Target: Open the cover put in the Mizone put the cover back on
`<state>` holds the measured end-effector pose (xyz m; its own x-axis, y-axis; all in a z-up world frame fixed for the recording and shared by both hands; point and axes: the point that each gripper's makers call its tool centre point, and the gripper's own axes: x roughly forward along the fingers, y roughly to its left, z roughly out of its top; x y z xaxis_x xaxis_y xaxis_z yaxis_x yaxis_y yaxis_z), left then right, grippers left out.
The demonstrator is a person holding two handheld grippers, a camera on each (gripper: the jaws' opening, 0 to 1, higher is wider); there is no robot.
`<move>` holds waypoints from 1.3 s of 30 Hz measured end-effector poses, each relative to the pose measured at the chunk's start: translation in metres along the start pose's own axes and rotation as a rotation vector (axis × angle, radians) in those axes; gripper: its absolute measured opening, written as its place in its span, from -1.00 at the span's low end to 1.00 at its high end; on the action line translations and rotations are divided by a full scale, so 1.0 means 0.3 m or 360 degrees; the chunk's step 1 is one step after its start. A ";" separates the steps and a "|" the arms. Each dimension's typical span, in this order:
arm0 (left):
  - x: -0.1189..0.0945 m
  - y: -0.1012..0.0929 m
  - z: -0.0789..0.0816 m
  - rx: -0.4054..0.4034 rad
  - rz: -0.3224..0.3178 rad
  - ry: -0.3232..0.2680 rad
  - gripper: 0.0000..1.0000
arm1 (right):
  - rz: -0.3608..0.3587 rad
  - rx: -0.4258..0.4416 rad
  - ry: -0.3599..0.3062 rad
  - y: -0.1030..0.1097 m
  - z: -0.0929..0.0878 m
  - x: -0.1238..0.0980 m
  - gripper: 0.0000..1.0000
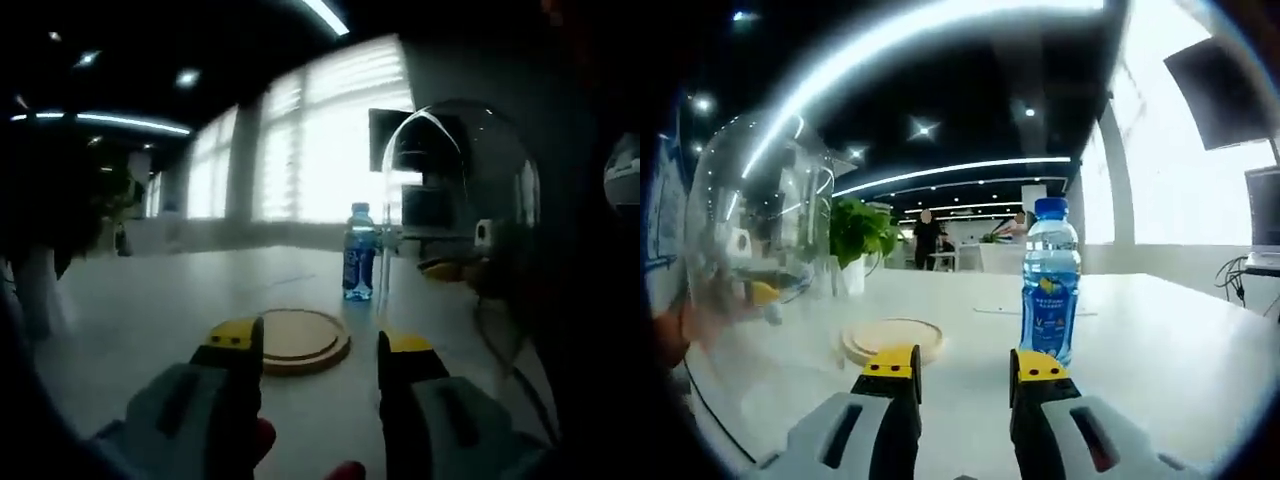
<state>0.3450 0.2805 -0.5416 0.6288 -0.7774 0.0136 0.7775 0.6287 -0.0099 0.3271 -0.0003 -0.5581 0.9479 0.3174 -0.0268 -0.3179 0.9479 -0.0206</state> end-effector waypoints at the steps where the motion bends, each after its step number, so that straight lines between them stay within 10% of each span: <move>1: -0.002 -0.001 0.007 0.0013 0.0003 -0.0016 -0.29 | -0.0003 -0.0015 -0.0002 0.001 0.001 -0.002 -0.44; 39: -0.007 -0.011 0.011 0.0015 -0.0014 -0.0041 -0.30 | -0.0007 -0.0054 -0.0045 -0.006 0.012 -0.003 -0.47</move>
<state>0.3412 0.2800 -0.5383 0.6215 -0.7824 0.0393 0.7830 0.6220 0.0001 0.3269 -0.0021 -0.5543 0.9493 0.3143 0.0016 -0.3138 0.9479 -0.0546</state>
